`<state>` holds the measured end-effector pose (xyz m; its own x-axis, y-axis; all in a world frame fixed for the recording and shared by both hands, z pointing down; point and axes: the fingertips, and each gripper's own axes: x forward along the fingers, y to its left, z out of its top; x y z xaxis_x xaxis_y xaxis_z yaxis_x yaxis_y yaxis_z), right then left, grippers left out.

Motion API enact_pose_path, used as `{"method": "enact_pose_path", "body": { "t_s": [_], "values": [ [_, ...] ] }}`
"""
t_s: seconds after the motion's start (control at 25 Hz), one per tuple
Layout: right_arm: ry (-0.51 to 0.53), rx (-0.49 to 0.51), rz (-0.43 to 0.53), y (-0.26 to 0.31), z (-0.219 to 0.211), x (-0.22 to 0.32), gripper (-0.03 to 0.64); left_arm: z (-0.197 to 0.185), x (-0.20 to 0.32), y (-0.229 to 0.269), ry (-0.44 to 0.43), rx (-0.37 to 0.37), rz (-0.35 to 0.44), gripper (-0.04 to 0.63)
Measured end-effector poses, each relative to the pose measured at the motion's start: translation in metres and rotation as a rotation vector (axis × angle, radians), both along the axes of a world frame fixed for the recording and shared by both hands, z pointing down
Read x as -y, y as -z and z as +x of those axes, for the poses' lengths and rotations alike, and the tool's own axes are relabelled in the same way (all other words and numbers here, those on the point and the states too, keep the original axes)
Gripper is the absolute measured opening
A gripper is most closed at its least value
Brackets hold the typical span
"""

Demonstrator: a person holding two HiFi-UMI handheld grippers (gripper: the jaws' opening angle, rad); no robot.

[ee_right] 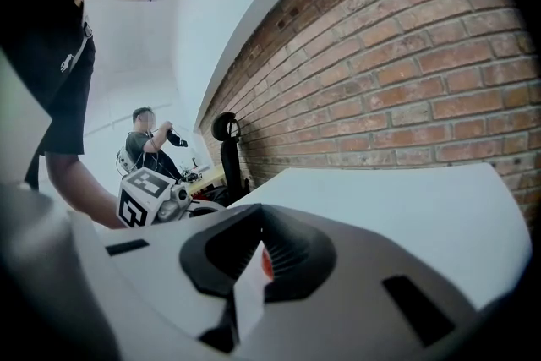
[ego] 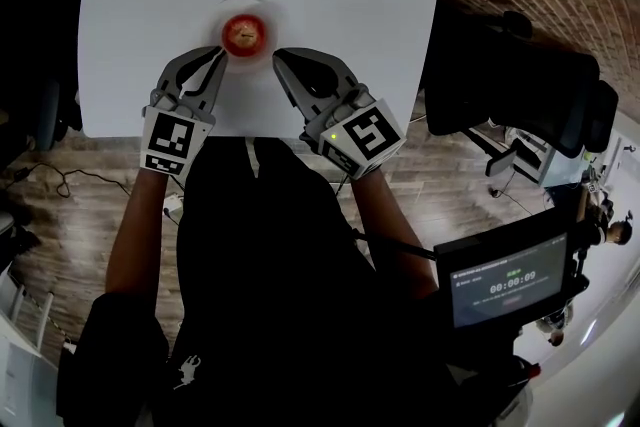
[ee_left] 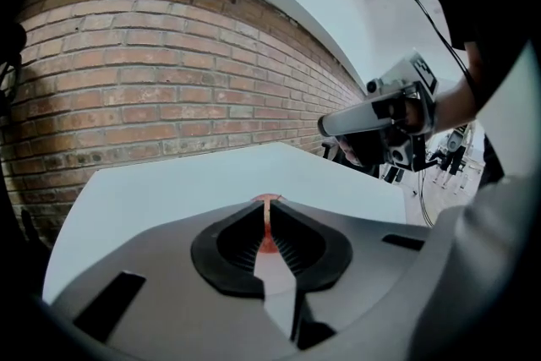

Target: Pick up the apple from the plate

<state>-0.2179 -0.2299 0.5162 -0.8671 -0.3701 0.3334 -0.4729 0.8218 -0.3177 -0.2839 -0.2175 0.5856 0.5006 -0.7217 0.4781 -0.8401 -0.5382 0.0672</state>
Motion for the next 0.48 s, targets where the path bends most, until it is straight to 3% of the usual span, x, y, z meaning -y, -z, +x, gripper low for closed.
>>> {"method": "enact_pose_path", "body": {
  "t_s": [0.48],
  "values": [
    [-0.027, -0.014, -0.013, -0.005, 0.006, -0.001, 0.003, 0.002, 0.001, -0.025, -0.061, 0.070, -0.021, 0.033]
  ]
}}
